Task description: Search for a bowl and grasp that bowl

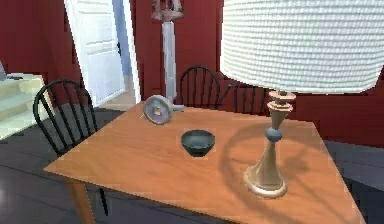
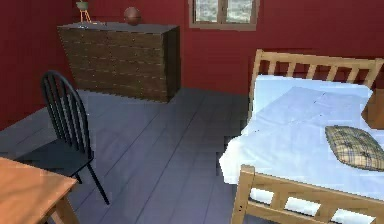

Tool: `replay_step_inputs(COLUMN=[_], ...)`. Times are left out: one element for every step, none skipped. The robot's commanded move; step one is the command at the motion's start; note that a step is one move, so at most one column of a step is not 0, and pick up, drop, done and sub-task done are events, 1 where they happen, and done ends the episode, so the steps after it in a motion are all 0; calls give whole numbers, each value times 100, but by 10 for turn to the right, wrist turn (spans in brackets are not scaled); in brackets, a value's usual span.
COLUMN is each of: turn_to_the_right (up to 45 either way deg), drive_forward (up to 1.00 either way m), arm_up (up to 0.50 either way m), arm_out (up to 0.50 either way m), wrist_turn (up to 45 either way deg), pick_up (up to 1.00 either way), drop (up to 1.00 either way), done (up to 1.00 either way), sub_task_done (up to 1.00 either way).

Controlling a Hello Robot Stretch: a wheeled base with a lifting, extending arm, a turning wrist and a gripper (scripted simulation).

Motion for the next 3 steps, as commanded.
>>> replay_step_inputs(turn_to_the_right=[0,-450,-360], drive_forward=[35,0,0], arm_up=[0,0,0], arm_out=[0,0,0], wrist_turn=[0,0,0], pick_up=[0,0,0], drop=[0,0,0], done=[0,0,0], sub_task_done=[0,0,0])
